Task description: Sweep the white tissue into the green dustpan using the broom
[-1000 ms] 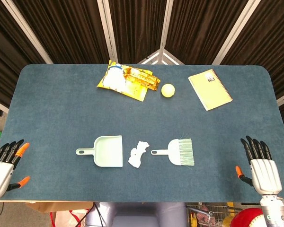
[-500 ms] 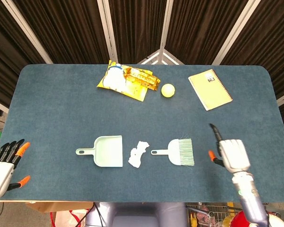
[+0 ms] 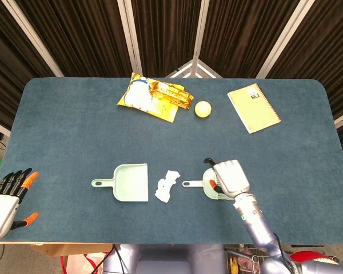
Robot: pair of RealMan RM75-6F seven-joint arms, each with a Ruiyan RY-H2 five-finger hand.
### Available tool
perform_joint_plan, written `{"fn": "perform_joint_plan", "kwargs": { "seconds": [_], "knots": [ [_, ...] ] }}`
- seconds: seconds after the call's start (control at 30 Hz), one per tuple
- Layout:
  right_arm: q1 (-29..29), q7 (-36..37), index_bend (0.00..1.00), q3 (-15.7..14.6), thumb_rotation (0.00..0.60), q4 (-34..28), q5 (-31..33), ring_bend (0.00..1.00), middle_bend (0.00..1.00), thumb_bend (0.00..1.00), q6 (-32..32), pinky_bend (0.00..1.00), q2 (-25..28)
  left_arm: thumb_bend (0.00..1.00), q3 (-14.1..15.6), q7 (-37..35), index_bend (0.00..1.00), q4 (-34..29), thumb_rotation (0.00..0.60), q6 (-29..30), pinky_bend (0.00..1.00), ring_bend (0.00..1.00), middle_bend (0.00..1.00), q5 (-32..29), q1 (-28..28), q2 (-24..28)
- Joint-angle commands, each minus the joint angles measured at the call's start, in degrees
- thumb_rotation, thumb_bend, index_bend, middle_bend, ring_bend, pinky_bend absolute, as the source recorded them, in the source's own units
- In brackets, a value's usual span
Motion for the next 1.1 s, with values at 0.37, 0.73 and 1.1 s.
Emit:
{"fn": "perform_joint_plan", "kwargs": {
  "seconds": [0.37, 0.73, 1.1],
  "knots": [
    [4.2, -5.7, 0.36, -3.0, 0.6, 7.8, 6.2, 0.91, 0.88, 0.35, 0.9, 0.82, -9.6, 0.0, 0.1, 0.0, 0.0, -0.2, 0.6, -0.8, 0.03, 0.0, 0.0, -0.2, -0.3, 0.0],
    [4.7, -5.5, 0.36, -4.5, 0.6, 12.0, 8.7, 0.91, 0.88, 0.35, 2.4, 0.82, -13.7, 0.0, 0.1, 0.1, 0.0, -0.4, 0.6, -1.3, 0.03, 0.0, 0.0, -0.6, -0.6, 0.1],
    [6.0, -5.0, 0.37, -4.3, 0.6, 15.4, 9.5, 0.91, 0.88, 0.35, 2.7, 0.81, -17.2, 0.0, -0.1, 0.1, 0.0, -0.5, 0.6, -1.5, 0.03, 0.0, 0.0, -1.0, -0.7, 0.0]
  ]
}}
